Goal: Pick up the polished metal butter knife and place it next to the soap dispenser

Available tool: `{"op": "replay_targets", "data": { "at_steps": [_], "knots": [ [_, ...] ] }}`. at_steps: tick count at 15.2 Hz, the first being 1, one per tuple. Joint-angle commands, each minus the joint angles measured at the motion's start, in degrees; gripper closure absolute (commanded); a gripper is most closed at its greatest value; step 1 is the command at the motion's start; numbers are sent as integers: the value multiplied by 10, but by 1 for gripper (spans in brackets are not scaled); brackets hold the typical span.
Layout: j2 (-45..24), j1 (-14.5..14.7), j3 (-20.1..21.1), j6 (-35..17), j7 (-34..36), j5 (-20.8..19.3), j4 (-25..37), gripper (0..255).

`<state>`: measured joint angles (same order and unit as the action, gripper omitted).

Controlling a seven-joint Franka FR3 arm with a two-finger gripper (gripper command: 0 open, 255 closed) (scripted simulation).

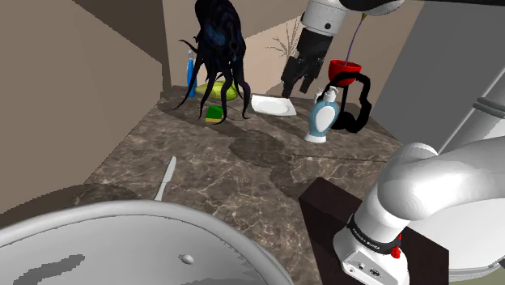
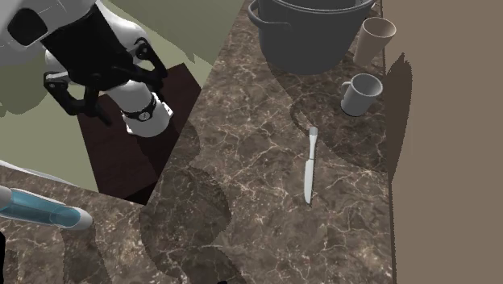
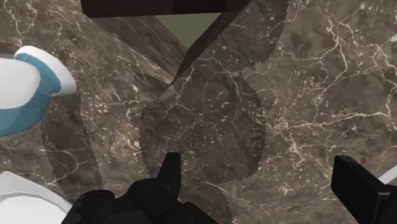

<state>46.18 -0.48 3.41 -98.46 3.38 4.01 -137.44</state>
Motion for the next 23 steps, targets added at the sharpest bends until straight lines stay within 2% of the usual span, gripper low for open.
{"op": "replay_targets", "data": {
  "at_steps": [1, 7, 14, 19, 23],
  "knots": [
    [0, 0, 0, 0, 0, 0, 0, 0],
    [-47, 1, 87, -60, 135, 47, -19, 0],
    [-149, -10, 189, -137, 293, 79, 4, 0],
    [-249, -30, 261, -190, 413, 70, 48, 0],
    [-346, -49, 314, -225, 521, 32, 99, 0]
  ]
}}
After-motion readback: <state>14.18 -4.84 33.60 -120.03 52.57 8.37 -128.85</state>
